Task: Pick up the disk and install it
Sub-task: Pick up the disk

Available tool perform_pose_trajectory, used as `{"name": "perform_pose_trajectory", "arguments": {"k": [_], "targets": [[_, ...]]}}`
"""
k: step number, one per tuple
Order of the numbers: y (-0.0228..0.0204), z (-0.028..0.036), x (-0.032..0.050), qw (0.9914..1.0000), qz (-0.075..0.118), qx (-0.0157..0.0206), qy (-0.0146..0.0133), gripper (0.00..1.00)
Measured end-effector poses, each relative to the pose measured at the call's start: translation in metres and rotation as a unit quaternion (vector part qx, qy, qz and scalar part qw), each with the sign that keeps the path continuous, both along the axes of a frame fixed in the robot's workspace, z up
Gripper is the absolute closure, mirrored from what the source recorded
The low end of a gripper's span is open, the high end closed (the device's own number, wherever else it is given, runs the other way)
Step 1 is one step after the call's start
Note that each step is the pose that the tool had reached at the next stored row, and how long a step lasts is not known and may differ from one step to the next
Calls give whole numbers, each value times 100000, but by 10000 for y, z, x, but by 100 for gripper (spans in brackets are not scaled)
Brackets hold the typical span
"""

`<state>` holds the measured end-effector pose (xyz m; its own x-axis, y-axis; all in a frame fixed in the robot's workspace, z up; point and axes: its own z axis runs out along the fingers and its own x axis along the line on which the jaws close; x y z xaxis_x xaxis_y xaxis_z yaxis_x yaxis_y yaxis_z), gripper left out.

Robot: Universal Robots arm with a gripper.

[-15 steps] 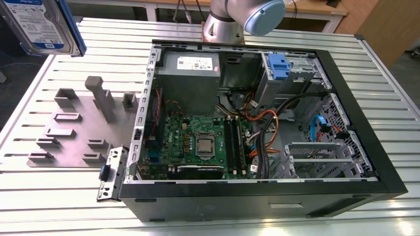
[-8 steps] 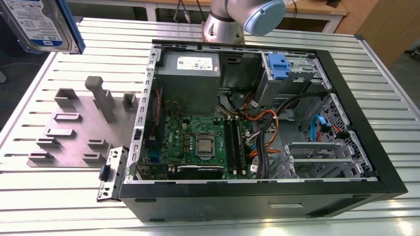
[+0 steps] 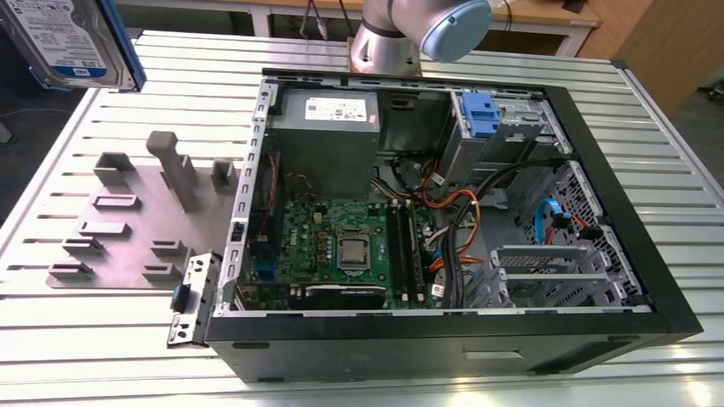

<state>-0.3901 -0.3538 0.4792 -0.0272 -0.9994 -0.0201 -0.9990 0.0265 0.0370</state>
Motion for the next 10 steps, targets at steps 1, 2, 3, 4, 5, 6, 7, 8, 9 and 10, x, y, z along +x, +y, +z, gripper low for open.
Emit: {"name": "perform_pose_trajectory", "arguments": {"k": [1,2,3,4,5,6,7,8,9,10], "targets": [[0,-1,0,100000,0,5,-9,65],[0,0,0,100000,-1,6,-10,65],[0,14,0,100000,-1,3,-3,65],[0,27,0,100000,0,1,-3,65],[0,27,0,100000,-1,2,-3,65],[0,28,0,100000,0,4,-2,65],[0,29,0,100000,0,4,-5,65],[0,33,0,100000,0,-4,11,65],[0,38,0,100000,0,-1,5,65],[0,44,0,100000,0,0,-2,65]]}}
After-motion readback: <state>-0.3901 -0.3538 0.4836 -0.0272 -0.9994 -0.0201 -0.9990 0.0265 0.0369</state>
